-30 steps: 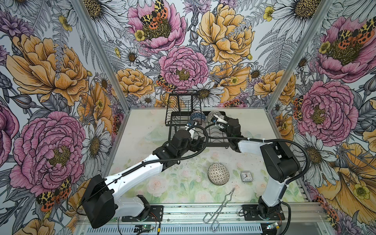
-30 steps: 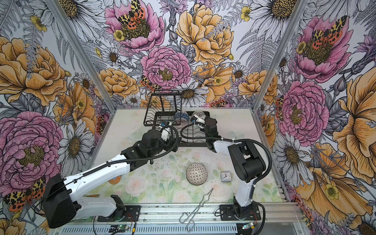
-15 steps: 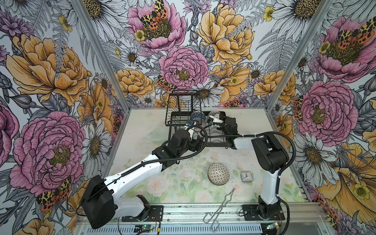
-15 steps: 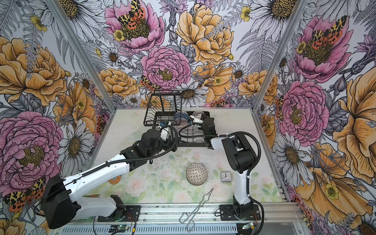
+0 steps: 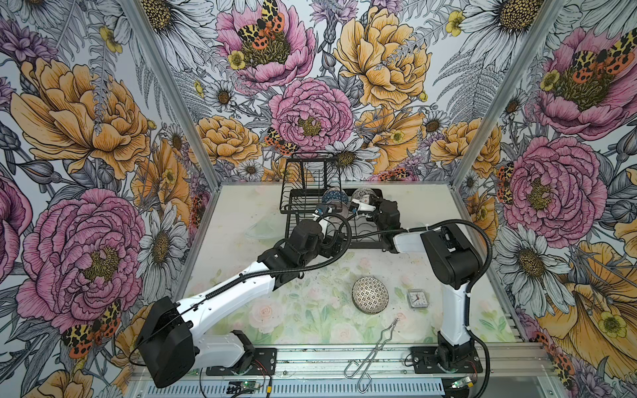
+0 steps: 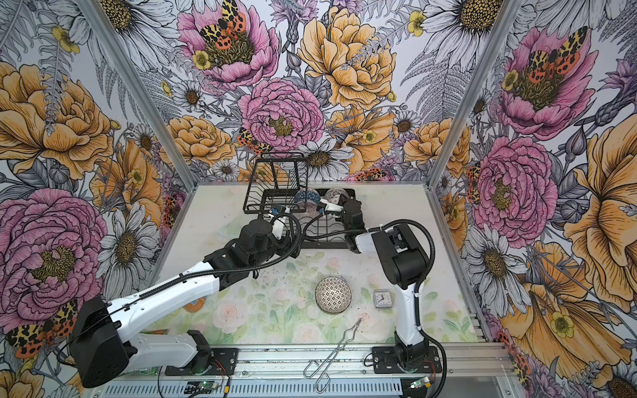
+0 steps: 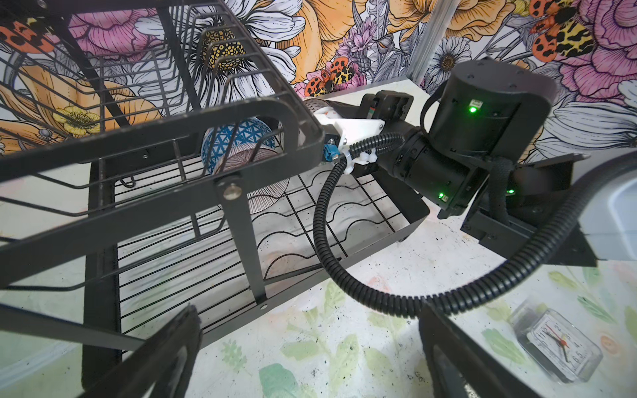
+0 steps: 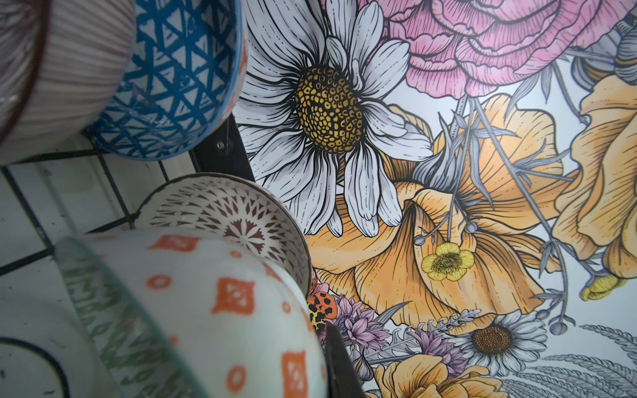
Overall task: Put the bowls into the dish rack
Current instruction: 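Carry the green bowl with the right gripper into the rack beside the white bowl, then lower the green bowl into the rack slots and open the right gripper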
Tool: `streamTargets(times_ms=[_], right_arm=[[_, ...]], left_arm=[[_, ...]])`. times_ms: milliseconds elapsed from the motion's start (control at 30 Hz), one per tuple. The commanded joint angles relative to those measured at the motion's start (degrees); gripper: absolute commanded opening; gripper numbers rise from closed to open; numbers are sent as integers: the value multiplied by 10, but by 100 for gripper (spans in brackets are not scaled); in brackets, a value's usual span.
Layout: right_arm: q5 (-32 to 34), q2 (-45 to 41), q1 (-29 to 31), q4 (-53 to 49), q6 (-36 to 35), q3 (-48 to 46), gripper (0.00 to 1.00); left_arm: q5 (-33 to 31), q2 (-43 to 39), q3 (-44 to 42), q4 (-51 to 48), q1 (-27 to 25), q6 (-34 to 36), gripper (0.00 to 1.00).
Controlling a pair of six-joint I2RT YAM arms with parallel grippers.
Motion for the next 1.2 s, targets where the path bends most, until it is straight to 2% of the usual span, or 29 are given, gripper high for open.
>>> streamTargets(times_ms=[0,267,533,733,1167], right_arm=[[-9,12,-1,19,-2,28,0],[-15,18,0,8,1,25,0],[-26,6,-1,-46,19,22,0],[-29,0,0,-103,22,32,5],[-37,-12,-2,-195,36,47,7]], left_arm=[[12,-15,-7,-2,5,2,99],[12,-15,-7,-9,5,1,99],[12,-13,-6,-11,5,1,99],[12,-15,-8,-14,5,-1,99],[11,-27,-18,-15,5,-5,99]])
